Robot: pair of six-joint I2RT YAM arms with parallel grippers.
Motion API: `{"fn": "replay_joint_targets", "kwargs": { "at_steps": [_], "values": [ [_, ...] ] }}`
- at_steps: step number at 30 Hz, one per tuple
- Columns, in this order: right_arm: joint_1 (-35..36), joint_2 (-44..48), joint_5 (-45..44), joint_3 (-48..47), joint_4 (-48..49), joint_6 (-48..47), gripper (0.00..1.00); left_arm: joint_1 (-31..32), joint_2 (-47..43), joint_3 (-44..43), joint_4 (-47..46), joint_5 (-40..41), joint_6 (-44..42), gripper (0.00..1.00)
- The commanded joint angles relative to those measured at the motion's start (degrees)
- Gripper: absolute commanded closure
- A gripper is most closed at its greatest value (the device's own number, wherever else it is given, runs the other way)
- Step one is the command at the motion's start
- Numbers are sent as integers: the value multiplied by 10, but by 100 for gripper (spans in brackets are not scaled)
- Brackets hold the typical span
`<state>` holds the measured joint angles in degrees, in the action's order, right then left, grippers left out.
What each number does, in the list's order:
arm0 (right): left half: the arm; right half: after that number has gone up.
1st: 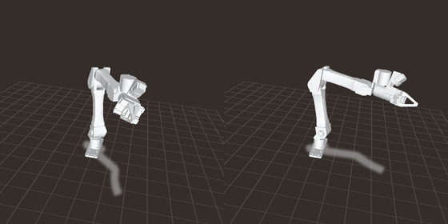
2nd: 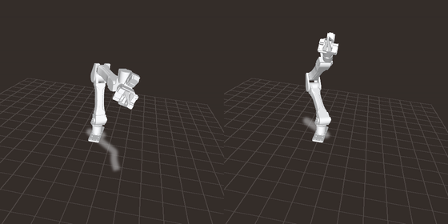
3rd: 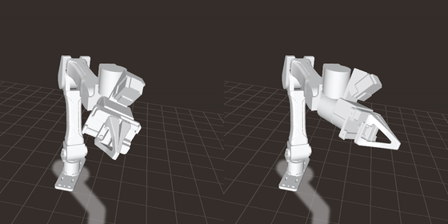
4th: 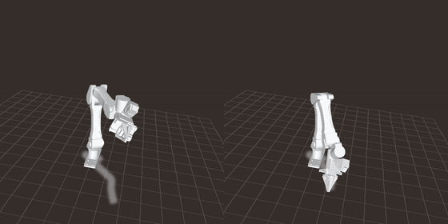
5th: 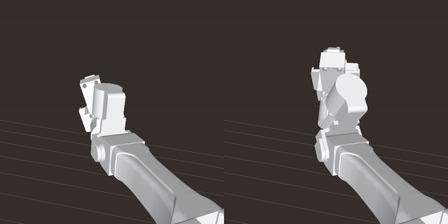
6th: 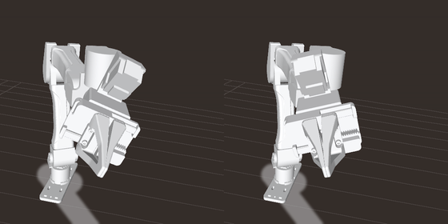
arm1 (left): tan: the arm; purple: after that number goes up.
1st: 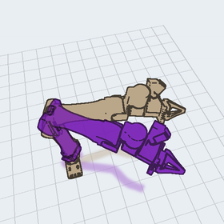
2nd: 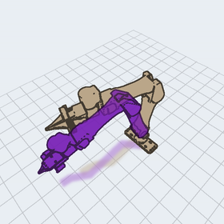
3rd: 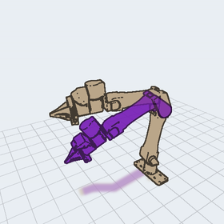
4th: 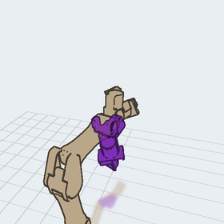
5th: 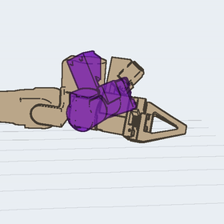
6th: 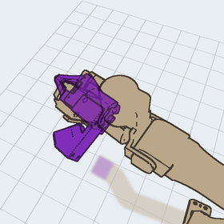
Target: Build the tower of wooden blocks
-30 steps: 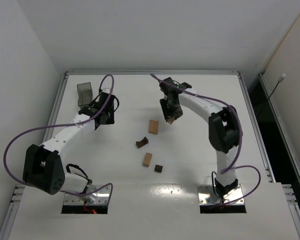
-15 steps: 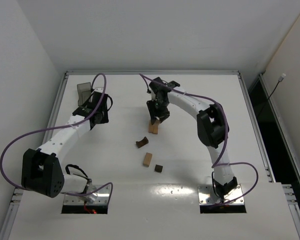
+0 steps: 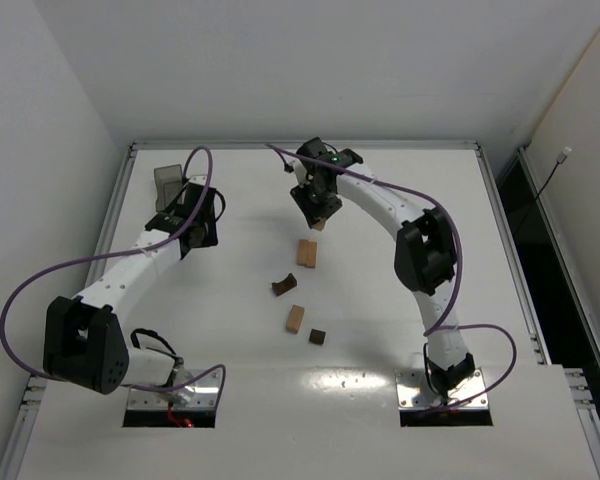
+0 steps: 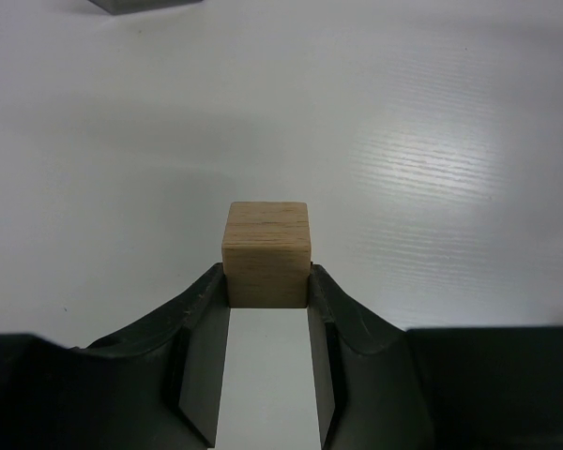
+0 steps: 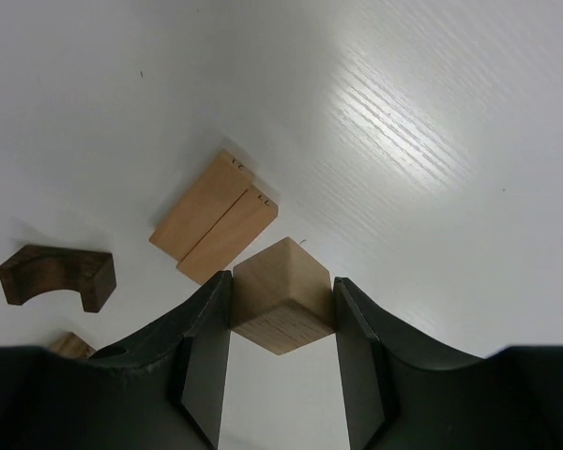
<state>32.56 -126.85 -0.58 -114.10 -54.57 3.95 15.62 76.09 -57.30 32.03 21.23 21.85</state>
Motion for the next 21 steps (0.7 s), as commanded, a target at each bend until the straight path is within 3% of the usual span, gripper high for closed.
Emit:
{"fn": "replay_joint_targets", "kwargs": {
  "at_steps": [1,21],
  "values": [
    [22,-27,-2,-19,-6,-11,100,-8,-1,0,-15,-2,-2,100],
    [46,-76,-6,-31,-12,-17,100,-13,-1,5,-15,-8,-2,100]
  ]
}}
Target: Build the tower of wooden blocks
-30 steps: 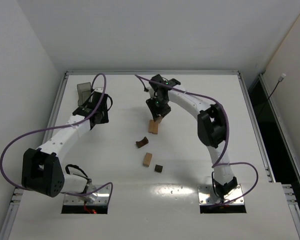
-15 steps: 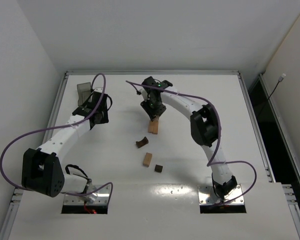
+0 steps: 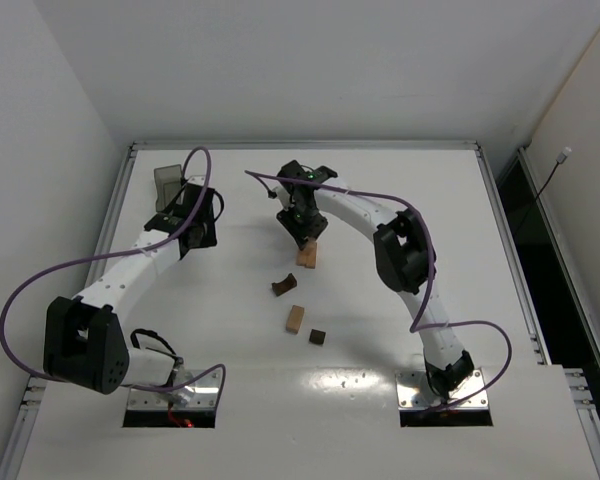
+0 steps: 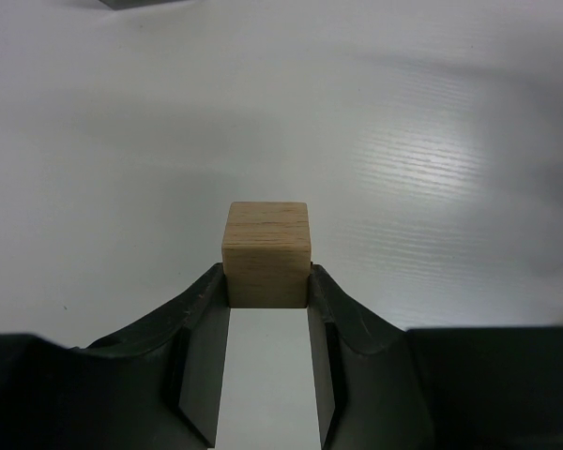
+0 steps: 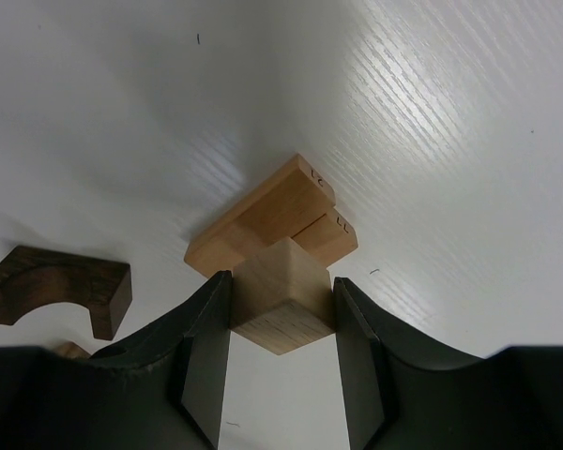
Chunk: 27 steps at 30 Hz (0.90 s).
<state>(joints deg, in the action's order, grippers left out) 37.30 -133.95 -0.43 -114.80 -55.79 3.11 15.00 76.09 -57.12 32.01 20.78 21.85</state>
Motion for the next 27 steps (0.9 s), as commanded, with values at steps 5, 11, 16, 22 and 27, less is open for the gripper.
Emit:
{"fn": "replay_joint_targets", "kwargs": {
  "at_steps": [5,11,16,22,27],
  "values": [
    [-1,-17,-13,-30,1,-22,100,-12,-1,3,-15,-3,-2,100],
    [-1,-27,-19,-41,1,-34,100,-12,-1,9,-20,-8,-2,100],
    [-1,-33,-25,-46,1,-34,100,-12,-1,3,-20,-8,-2,100],
    [-1,-33,-25,-53,1,-39,98,-12,-1,3,-20,-8,-2,100],
    [-1,-39,-19,-53,-5,-44,97,-17,-1,3,-20,-13,-2,100]
  ]
}}
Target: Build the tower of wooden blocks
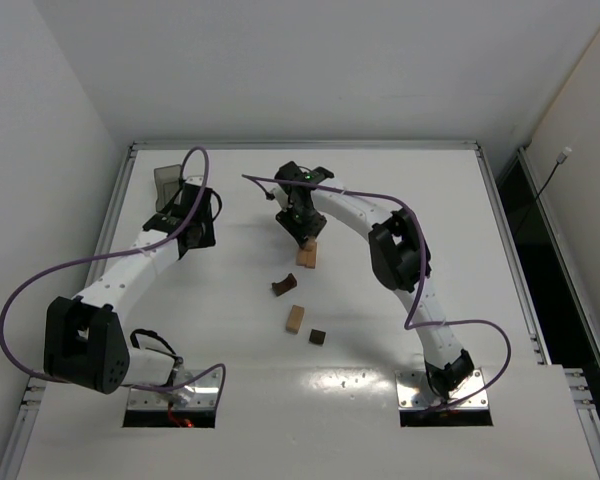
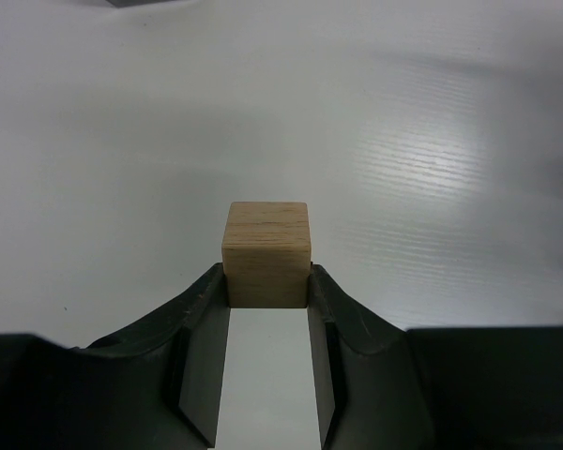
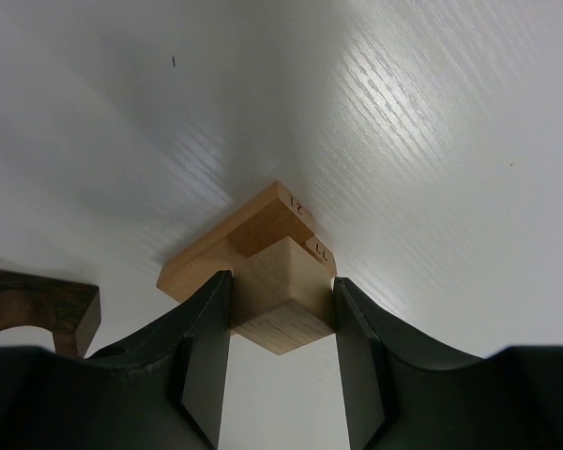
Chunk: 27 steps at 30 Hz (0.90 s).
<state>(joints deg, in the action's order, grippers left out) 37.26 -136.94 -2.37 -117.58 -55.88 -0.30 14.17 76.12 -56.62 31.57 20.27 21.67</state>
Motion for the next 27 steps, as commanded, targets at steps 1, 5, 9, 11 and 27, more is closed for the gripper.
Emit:
{"fn": "replay_joint_targets", "kwargs": {
  "at_steps": [1,5,9,11,27],
  "values": [
    [-1,-9,0,-19,-4,-10,97,-9,-1,-2,-16,-8,-1,100],
    [-1,-9,6,-19,-4,-16,97,-9,4,-2,-16,-8,-1,100],
    [-1,-9,13,-19,-9,-21,91,-9,4,-2,-16,-8,-1,100],
    [-1,-9,18,-13,-9,-21,84,-9,4,-2,-16,-8,-1,100],
    [4,-9,24,-8,-14,-26,53,-9,4,-2,-16,-14,-1,100]
  ]
}}
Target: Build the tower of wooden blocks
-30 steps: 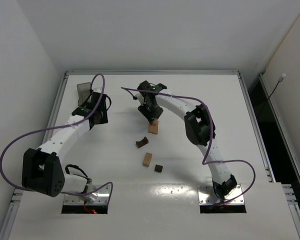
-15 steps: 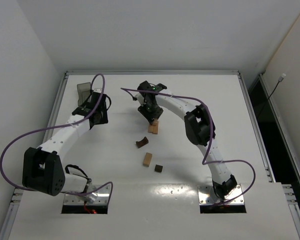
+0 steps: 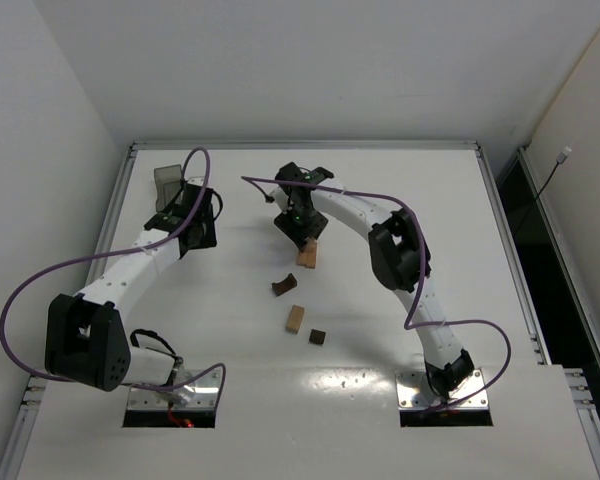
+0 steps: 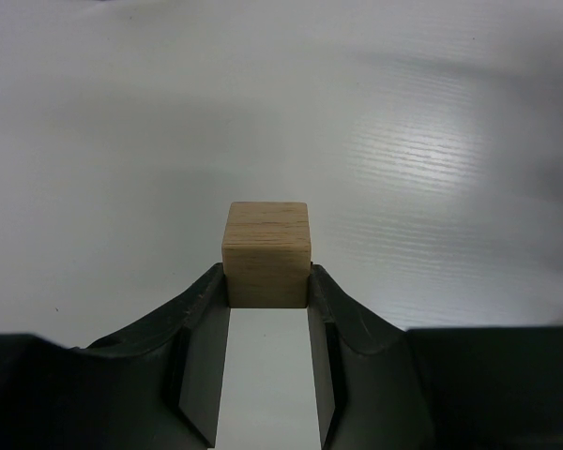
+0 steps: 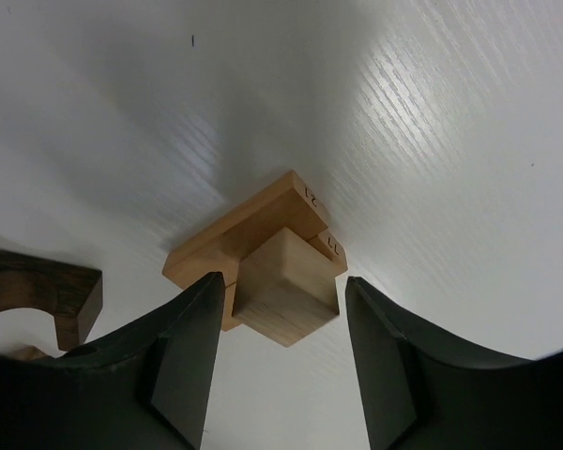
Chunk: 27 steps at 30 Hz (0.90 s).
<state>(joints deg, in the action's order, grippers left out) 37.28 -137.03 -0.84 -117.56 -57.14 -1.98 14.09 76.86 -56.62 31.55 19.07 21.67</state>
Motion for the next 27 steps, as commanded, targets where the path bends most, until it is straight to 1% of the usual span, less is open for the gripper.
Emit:
{"fn": "replay_joint_targets", "kwargs": {
  "at_steps": [1,3,4,7,11,13,14,17,18,19,20,21,22,24,25,27],
  "values": [
    [4,-8,8,-8,-2,-9,47,-8,-3,-2,-16,-2,-1,100],
    [4,-8,8,-8,-2,-9,44,-8,-3,-2,-16,-2,-1,100],
    [4,-8,8,-8,-2,-9,40,-8,-3,-2,-16,-2,-1,100],
    [4,-8,8,-8,-2,-9,36,-8,-3,-2,-16,-2,-1,100],
    [-3,18,8,-19,14,-3,35,-8,-8,-2,-16,-12,-1,100],
    [-3,43,8,-19,33,3,35,-8,-20,4,-16,-20,-1,100],
    [-3,71,8,-26,33,9,35,-8,-25,10,-16,-20,-1,100],
    [-3,123,-35,-45,58,22,35,-8,-57,33,-16,-52,-1,100],
    [-3,168,-65,-45,81,39,35,-8,-73,38,-21,-73,-1,100],
    [-10,189,-81,-45,81,39,34,-2,-80,47,-21,-83,-1,100],
    [-10,209,-91,-38,101,39,34,-2,-86,47,-21,-90,-1,100],
    [-25,226,-107,-38,106,39,33,4,-86,53,-21,-97,-1,100],
    [-32,256,-147,-23,121,39,33,12,-91,53,-21,-121,-1,100],
    [-59,286,-186,-1,128,34,31,22,-91,53,-21,-147,7,100],
    [-70,298,-196,30,134,34,31,27,-83,53,-21,-184,13,100],
    [-112,330,-202,69,134,46,31,48,-61,40,-14,-208,29,100]
  ]
}}
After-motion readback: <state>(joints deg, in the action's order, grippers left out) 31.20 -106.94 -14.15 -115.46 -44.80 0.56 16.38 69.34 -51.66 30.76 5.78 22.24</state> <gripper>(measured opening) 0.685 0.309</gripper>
